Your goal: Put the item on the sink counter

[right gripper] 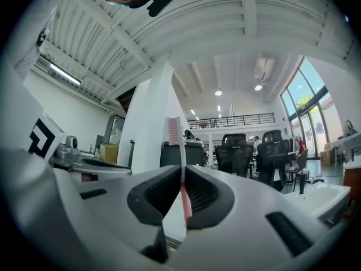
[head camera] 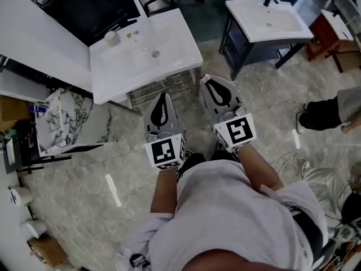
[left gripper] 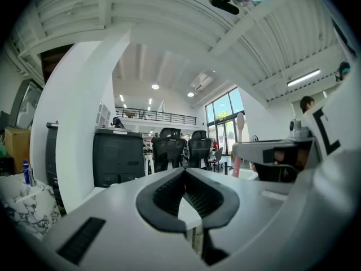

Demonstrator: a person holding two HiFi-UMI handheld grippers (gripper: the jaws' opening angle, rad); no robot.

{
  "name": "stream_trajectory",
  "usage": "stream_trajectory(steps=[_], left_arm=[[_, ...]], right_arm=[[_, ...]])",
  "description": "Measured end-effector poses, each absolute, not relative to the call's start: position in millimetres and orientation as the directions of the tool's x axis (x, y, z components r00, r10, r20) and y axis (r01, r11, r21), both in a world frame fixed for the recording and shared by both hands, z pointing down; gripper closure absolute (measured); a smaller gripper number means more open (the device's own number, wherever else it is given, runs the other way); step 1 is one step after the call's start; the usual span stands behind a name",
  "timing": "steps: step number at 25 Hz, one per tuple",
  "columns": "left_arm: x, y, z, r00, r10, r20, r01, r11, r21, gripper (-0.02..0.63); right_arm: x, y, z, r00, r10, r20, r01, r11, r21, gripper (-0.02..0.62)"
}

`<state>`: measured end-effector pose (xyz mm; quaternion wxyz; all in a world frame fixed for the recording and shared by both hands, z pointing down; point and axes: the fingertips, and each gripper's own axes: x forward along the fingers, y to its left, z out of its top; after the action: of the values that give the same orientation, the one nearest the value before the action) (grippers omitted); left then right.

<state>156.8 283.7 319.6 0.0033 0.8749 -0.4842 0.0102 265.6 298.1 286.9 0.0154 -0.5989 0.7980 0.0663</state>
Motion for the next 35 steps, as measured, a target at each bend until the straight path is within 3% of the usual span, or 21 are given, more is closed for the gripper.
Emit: stream_trajectory(steps=[21,35], left_arm=[[7.6,273.7,361.4,0.423,-0.903,0.081,-0.905,-0.416,0.09,0.595],[-12.4,230.2,364.6,0.405,-0.909,0.099,-0.914,-0.401,0.059,0.595]], right_arm=[[179.4,268.3,304.0,-0.296,-0.955,-0.036,-0.948,0.288,0.138,0.573],[141.8,211.9,306.2,-0.36,-0.931,-0.066,-0.93,0.353,0.102,0.573]])
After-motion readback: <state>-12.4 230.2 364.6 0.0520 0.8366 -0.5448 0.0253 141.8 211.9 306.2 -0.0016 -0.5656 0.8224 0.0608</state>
